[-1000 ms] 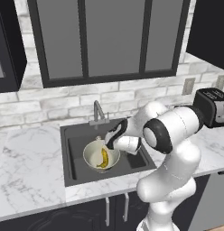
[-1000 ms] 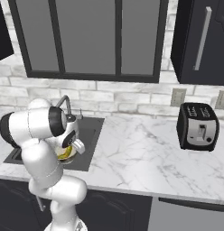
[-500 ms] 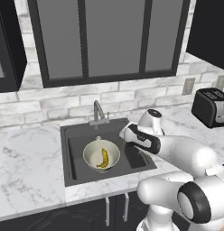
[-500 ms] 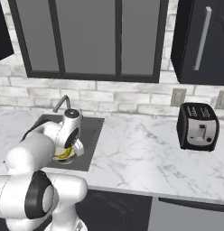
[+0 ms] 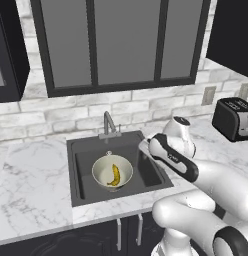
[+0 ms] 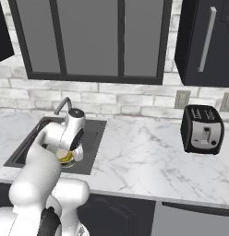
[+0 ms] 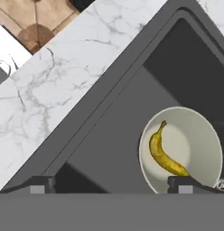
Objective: Pick the banana from the cabinet and place it in the bowl. Then pick the bowl and place it in the sink. Then turn on the sink facuet.
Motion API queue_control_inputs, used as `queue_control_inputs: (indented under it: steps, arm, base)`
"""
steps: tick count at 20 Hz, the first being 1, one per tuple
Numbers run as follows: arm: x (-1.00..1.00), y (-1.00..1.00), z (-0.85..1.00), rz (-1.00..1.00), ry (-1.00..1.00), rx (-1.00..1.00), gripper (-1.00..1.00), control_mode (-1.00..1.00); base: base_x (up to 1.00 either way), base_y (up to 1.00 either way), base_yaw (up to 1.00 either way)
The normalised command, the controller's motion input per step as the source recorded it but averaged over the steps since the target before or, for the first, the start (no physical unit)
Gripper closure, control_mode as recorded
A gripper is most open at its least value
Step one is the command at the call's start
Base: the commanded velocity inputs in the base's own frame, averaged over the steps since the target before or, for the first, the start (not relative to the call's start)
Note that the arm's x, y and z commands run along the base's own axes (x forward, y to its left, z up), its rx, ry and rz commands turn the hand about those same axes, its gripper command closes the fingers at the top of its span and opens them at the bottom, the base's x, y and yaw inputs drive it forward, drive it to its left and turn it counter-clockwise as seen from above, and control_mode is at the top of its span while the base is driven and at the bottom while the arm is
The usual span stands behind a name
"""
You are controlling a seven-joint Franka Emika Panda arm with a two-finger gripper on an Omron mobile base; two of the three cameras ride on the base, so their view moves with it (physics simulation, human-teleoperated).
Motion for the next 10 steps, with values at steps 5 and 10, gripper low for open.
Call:
queue_control_inputs:
  steps: [5, 10]
  arm:
    - [0.11, 0.10, 0.58, -0.26, 0.14, 0.16, -1.00, -1.00]
    - [-0.01, 0.00, 0.67, -0.44, 0.00, 0.39, -1.00, -1.00]
  base:
    - [0.00, 0.00, 0.00]
    - [0.00, 0.00, 0.00]
